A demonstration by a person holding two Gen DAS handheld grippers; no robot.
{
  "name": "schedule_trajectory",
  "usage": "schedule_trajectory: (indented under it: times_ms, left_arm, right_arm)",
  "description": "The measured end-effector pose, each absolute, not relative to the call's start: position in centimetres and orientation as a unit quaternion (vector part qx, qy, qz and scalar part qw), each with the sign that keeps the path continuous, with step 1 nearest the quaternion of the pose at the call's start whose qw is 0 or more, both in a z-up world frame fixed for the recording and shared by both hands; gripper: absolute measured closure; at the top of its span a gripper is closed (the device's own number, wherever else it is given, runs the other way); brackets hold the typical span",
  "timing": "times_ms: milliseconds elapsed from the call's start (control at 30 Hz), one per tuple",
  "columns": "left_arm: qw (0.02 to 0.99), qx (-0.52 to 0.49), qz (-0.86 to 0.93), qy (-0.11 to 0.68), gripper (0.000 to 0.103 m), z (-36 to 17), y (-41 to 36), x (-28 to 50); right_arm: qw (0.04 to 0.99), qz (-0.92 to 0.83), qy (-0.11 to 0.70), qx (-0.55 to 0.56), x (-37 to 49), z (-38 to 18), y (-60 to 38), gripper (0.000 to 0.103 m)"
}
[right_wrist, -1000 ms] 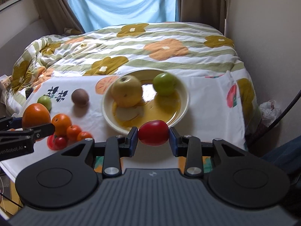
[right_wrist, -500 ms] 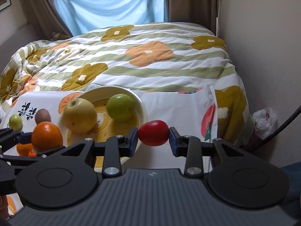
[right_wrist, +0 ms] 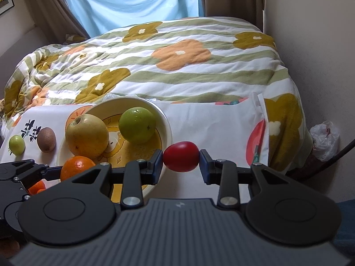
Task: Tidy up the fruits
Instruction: 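Carry the orange and tomato with both tools over the cream bowl, then release the orange into the bowl with the left tool while the right tool releases the tomato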
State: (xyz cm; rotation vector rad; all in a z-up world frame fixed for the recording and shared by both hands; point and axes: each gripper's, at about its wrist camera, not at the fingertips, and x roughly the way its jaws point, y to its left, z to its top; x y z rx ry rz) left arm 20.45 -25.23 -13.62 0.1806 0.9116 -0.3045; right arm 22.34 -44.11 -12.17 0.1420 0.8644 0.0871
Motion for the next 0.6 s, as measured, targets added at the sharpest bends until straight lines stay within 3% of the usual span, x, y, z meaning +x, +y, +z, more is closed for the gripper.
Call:
schedule_trajectory:
  times_ms: [33,67,600]
  left_arm:
    - [0.888,0.087,-0.143,0.428,0.015,-13.1,-25.0,20.2]
    - [0.894,0.087,-0.140,0.417,0.008,-12.6,-24.8,19.9]
    - [0.904,0.061,-0.095,0.412,0.008,-11.4,-20.9,18.1]
  right_arm:
    - [0.905,0.044,0.418,0.069,22.4,-12.2,-44.1,0.053]
    - [0.905,0.045,0.418,0.069,22.5,-12.1,-44.0,0.053]
    - [0.896,0.093,0.430,0.062,24.6,-13.4,-41.2,0.053]
